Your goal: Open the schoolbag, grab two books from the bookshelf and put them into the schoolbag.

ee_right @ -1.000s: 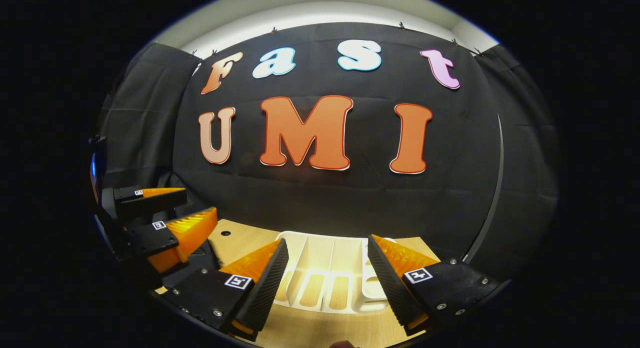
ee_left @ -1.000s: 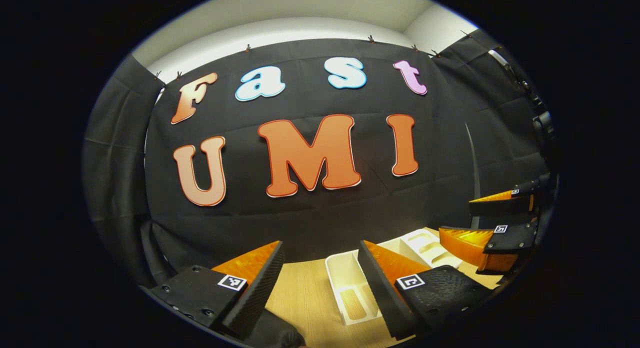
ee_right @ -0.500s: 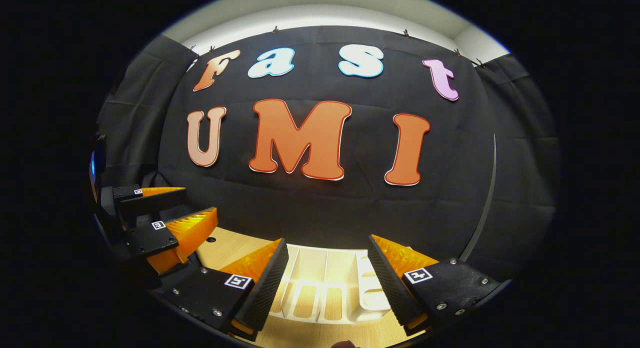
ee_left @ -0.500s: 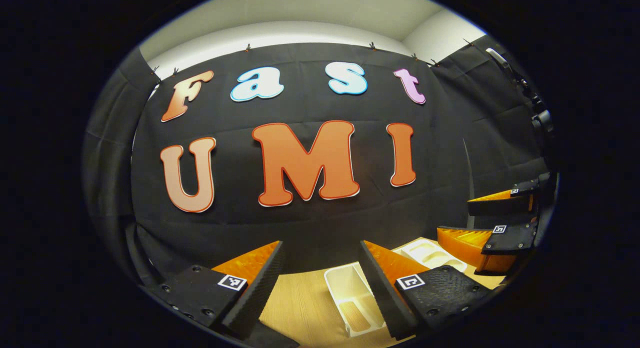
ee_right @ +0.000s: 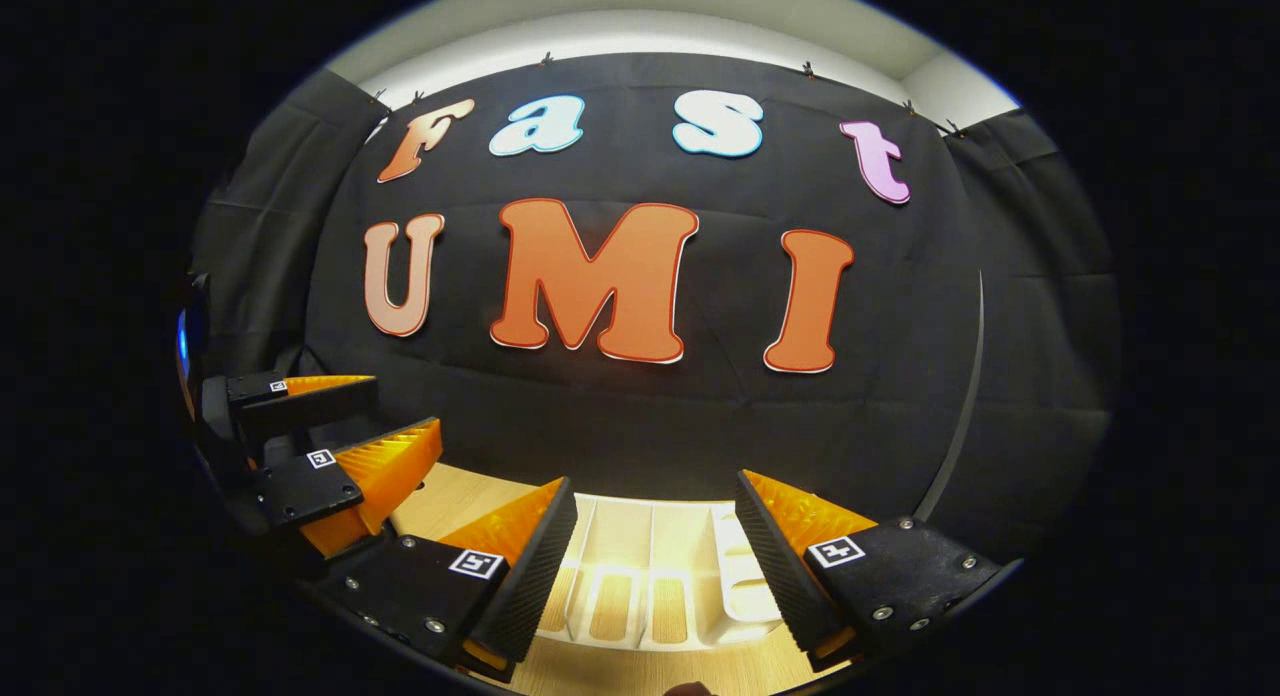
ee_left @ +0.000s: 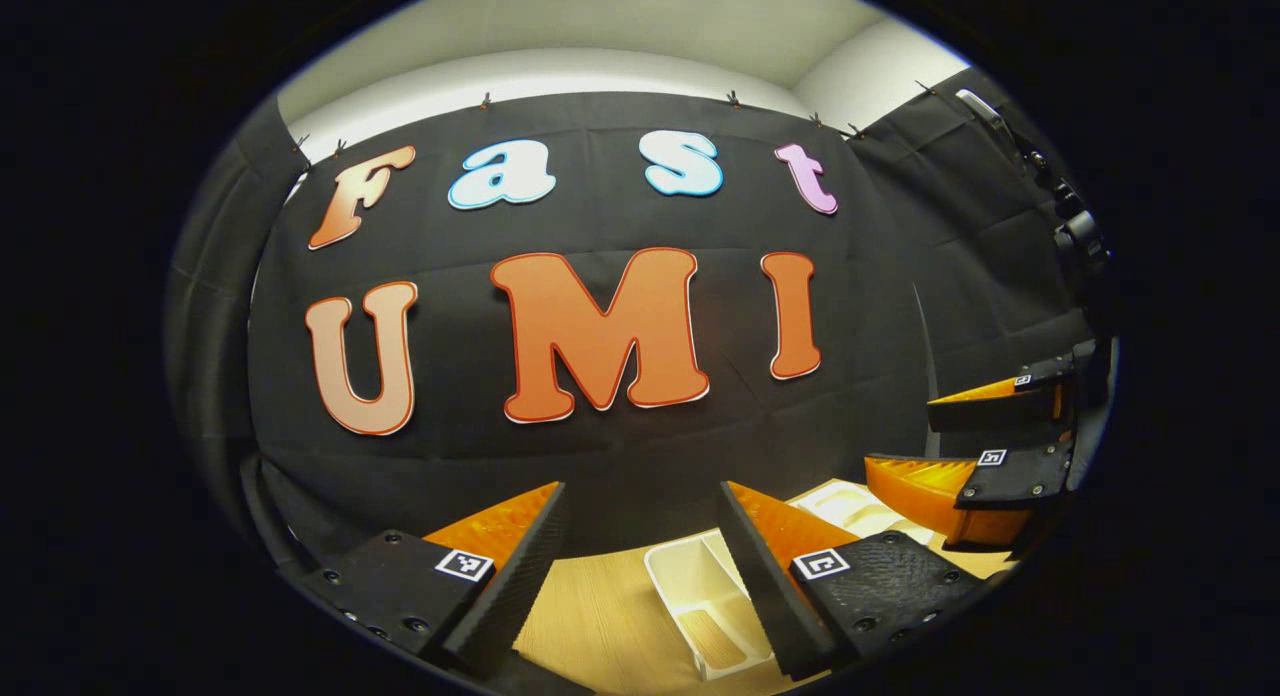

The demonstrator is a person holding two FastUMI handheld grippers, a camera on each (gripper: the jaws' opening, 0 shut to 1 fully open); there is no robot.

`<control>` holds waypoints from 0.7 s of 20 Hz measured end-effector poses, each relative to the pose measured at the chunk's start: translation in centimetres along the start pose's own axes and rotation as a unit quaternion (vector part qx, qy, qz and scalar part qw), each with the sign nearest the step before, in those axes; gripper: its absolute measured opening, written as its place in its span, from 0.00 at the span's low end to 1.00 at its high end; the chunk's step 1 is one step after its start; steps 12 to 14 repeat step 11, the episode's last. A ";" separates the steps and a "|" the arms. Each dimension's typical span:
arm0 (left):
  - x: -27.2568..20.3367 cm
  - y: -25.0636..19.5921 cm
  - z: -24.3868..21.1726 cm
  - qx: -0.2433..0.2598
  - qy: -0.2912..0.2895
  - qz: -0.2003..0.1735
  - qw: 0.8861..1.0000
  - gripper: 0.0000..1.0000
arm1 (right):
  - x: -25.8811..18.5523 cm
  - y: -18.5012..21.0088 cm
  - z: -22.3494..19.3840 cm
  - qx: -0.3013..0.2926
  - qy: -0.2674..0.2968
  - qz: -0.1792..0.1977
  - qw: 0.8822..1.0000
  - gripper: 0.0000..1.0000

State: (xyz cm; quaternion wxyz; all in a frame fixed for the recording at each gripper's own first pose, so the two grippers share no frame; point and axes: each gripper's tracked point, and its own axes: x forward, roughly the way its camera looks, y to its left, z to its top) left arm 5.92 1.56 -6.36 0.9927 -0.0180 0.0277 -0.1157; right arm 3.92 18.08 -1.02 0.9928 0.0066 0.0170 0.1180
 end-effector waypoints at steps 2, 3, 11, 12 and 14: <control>-0.2 -0.1 0.0 0.004 0.001 0.001 1.000 0.93 | -0.3 0.0 0.0 -0.001 0.002 0.002 1.000 0.94; -0.1 -0.1 0.0 0.004 0.001 0.002 1.000 0.93 | -0.4 -0.1 0.0 -0.001 0.000 0.004 1.000 0.94; -0.7 -0.2 0.8 0.009 -0.004 0.011 1.000 0.93 | -1.1 -0.1 0.6 -0.005 -0.008 0.015 1.000 0.94; -0.7 -0.2 0.8 0.009 -0.004 0.011 1.000 0.93 | -1.1 -0.1 0.6 -0.005 -0.008 0.015 1.000 0.94; -0.7 -0.2 0.8 0.009 -0.004 0.011 1.000 0.93 | -1.1 -0.1 0.6 -0.005 -0.008 0.015 1.000 0.94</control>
